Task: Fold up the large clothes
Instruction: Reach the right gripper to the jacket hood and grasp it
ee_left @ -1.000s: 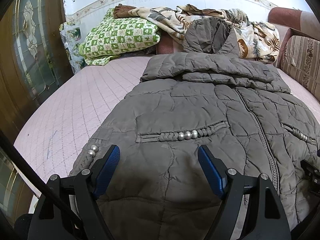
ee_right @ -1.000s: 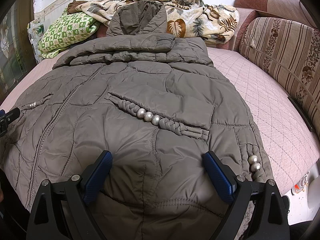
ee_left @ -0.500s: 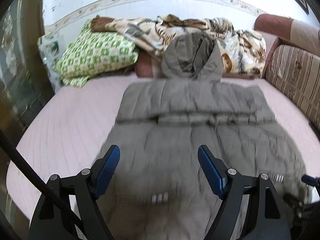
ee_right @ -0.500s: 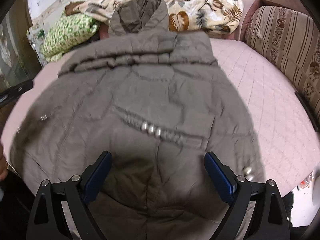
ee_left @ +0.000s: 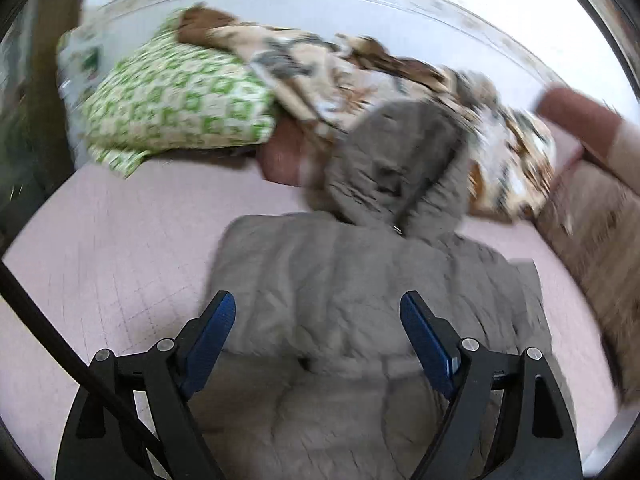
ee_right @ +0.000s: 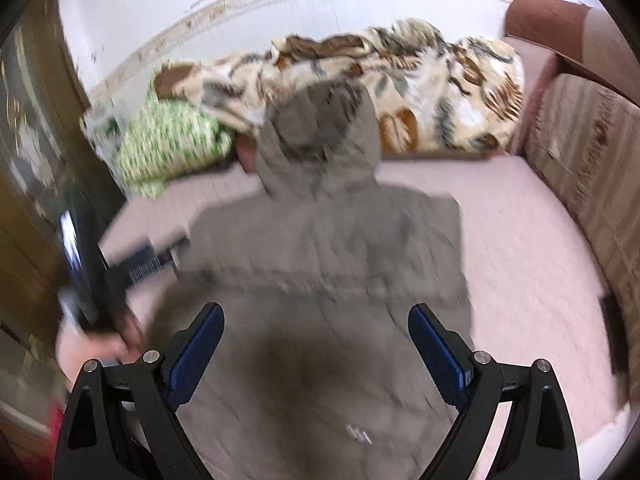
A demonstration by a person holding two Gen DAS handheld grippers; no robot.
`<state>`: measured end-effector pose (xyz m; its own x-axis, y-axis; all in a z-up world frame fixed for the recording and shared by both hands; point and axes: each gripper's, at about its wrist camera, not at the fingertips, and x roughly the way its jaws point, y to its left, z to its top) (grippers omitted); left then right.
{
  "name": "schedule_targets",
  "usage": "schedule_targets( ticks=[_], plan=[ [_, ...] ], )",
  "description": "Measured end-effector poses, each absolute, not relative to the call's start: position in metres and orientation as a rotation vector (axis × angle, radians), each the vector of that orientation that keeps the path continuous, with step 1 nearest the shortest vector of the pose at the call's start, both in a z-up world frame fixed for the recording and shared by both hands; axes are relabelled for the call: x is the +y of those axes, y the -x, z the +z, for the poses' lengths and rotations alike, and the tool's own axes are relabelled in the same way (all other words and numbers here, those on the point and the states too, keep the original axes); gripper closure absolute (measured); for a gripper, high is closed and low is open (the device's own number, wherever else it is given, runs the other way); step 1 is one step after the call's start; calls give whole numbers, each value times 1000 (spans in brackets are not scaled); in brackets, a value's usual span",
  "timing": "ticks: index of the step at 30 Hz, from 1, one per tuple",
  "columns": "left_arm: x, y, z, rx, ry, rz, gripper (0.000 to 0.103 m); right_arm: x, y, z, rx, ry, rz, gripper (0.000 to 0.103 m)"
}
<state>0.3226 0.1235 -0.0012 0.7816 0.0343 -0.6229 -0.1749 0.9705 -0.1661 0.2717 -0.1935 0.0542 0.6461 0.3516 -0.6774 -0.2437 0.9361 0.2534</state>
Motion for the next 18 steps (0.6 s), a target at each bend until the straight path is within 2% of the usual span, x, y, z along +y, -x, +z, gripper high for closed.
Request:
schedule_targets(
  ticks=[8, 18],
  plan=[
    [146, -337, -32, 713, 200, 148, 19, -132, -440, 102, 713, -129, 293, 7],
    [131, -355, -42, 693, 139, 131, 19, -138, -644, 74, 794, -542, 167, 7]
  ],
)
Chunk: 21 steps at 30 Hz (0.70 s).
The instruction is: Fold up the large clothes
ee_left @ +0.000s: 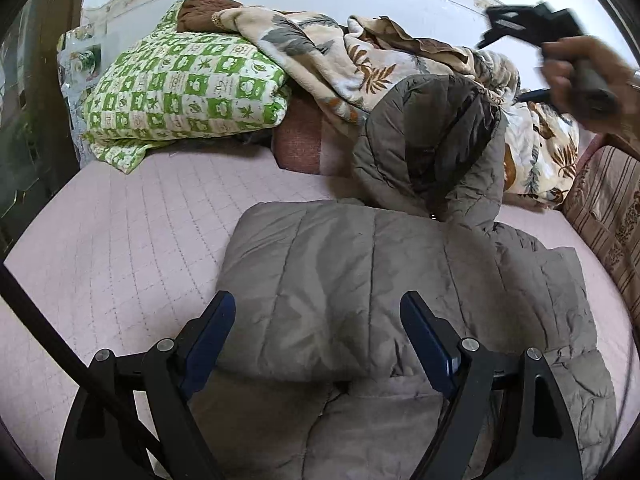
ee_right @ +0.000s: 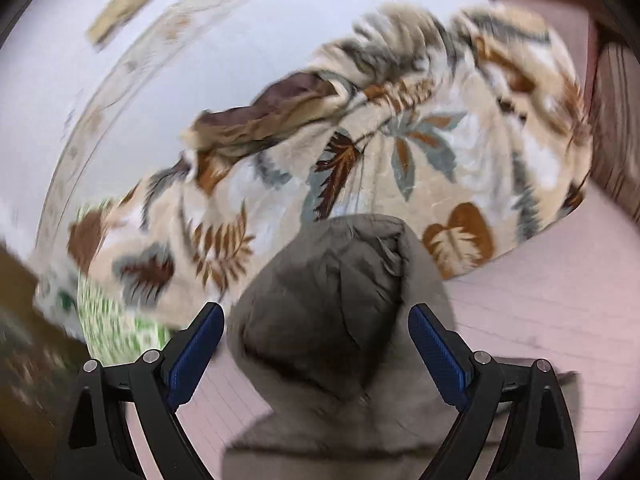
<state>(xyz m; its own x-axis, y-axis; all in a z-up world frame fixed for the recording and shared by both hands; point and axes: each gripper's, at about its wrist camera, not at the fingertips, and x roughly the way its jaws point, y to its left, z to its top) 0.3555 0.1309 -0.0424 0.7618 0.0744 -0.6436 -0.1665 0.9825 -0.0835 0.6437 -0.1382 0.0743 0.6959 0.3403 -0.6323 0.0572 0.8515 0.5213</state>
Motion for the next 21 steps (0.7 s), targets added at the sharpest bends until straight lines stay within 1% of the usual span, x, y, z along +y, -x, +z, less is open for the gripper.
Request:
schedule_targets(
  ticks=[3, 8, 9, 10, 11, 13, 14, 17, 21],
  plan=[
    [131, -357, -44, 690, 144, 126, 19, -131, -680, 54, 824, -591, 151, 7],
    [136, -360, -48, 704, 183, 112, 19, -135, -720, 33, 790, -659, 120, 8],
    [137, -361, -49, 708, 188, 110, 19, -135, -723, 29, 798, -657, 124, 21],
    [138, -362, -50, 713, 192, 112, 19, -134, -727, 23, 814, -649, 130, 40],
    [137, -363, -51, 714, 191, 114, 19, -134, -729, 19, 819, -650, 139, 74],
    [136, -363, -50, 711, 185, 116, 19, -129, -722, 15, 827, -612, 162, 90],
    [136, -362, -49, 706, 182, 118, 19, -128, -713, 18, 800, -588, 164, 92],
    [135, -356, -43, 685, 185, 114, 19, -131, -683, 34, 742, -563, 203, 94],
    [135, -351, -34, 659, 204, 94, 19, -133, -624, 64, 681, -507, 253, 95]
  ],
)
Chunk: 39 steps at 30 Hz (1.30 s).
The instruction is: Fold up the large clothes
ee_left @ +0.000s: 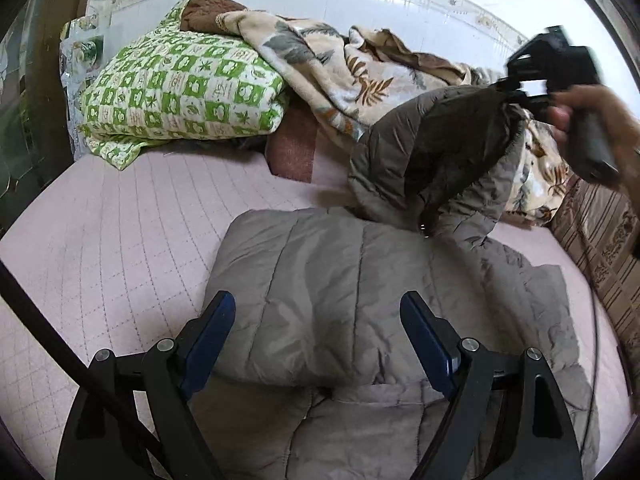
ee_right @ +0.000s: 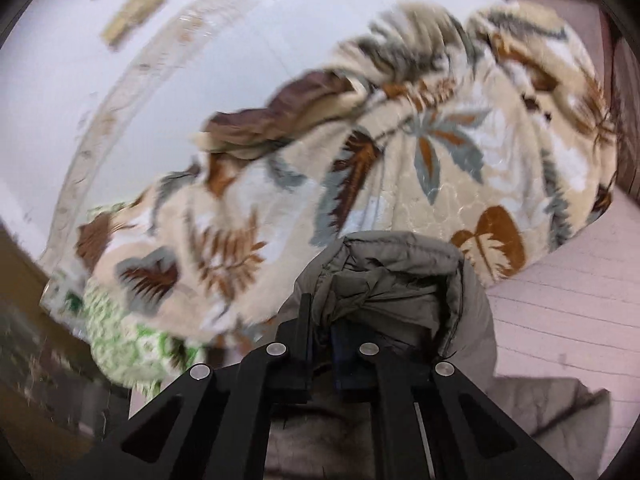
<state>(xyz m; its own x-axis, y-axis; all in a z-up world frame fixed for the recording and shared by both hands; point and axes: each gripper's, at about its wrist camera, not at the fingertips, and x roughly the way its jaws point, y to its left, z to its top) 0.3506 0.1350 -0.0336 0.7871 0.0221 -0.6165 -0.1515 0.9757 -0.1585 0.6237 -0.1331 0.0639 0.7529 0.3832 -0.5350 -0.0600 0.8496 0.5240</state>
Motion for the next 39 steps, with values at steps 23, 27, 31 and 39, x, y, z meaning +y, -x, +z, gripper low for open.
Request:
schedule_targets(
  ticks=[23, 27, 31, 39],
  plan=[
    [137, -345, -22, 620, 278, 49, 19, -108, -365, 9, 635, -310, 417, 98],
    [135, -356, -33, 671, 260, 52, 19, -108, -425, 13, 657, -221, 365, 98],
    [136, -362, -42, 716, 260, 65, 19, -107, -473, -28, 750, -207, 316, 98],
    [137, -365, -46, 740, 247, 71, 19, -106, -484, -112, 909, -202, 254, 98]
  ],
)
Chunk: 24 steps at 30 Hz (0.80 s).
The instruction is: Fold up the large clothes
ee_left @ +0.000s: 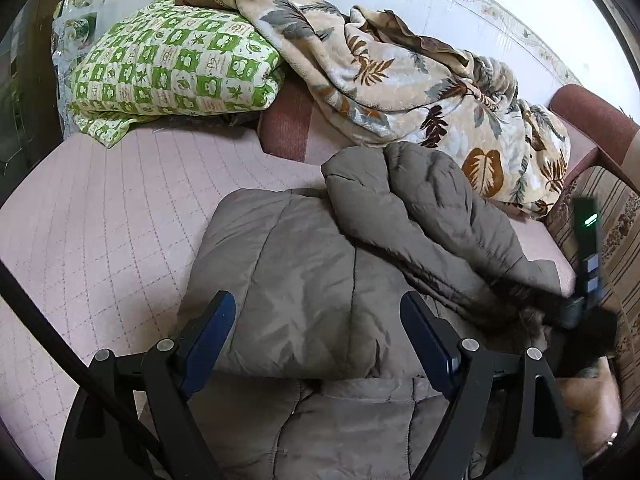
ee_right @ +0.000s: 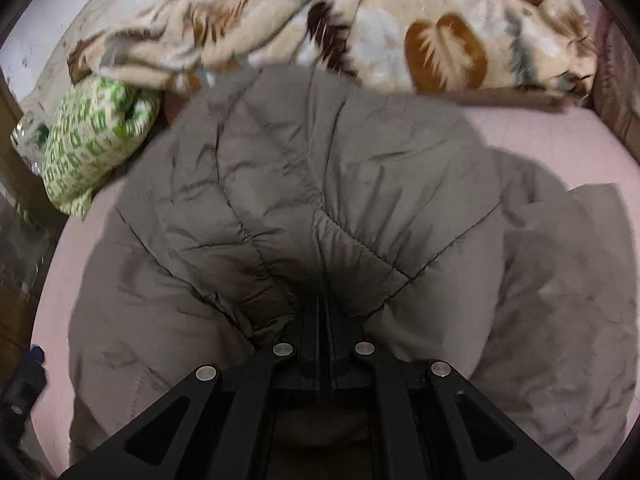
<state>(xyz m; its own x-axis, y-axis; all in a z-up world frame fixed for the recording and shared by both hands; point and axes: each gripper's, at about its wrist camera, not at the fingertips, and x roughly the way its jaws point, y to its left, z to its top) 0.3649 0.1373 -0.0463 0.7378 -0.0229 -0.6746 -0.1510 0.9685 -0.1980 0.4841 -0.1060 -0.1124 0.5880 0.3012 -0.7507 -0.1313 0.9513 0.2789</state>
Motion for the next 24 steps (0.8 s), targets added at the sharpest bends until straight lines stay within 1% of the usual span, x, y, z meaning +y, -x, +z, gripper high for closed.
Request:
schedule_targets(
  ticks=[4, 6, 7, 8, 10, 12, 13, 14, 16, 21, 24],
  plan=[
    [141, -364, -46, 741, 261, 85, 19, -93, -466, -62, 755, -177, 266, 98],
    [144, -364, -47, 745, 265, 96, 19, -71, -462, -47, 707, -134, 333, 87],
    [146, -364, -48, 746, 268, 104, 19, -60, -465, -47, 718, -126, 379, 72],
    [148, -364, -48, 747, 271, 111, 19, -49, -468, -51, 737, -130, 416, 66],
    [153, -363, -50, 747, 282, 121, 19, -31, -474, -68, 791, -139, 476, 66],
    [157, -364, -51, 746, 291, 129, 19, -9, -486, -103, 922, -121, 513, 66],
    [158, -364, -52, 747, 294, 130, 19, -3, -487, -113, 945, -106, 512, 66],
    [159, -365, -52, 749, 296, 128, 19, 0, -483, -115, 916, -76, 502, 66],
    [160, -366, -52, 751, 298, 125, 19, -1, -479, -106, 902, -57, 513, 66],
    [154, -368, -54, 758, 278, 107, 19, -47, -456, -58, 768, -116, 493, 66],
    [147, -370, -59, 778, 255, 93, 19, -85, -450, -53, 748, -114, 397, 66]
  ],
)
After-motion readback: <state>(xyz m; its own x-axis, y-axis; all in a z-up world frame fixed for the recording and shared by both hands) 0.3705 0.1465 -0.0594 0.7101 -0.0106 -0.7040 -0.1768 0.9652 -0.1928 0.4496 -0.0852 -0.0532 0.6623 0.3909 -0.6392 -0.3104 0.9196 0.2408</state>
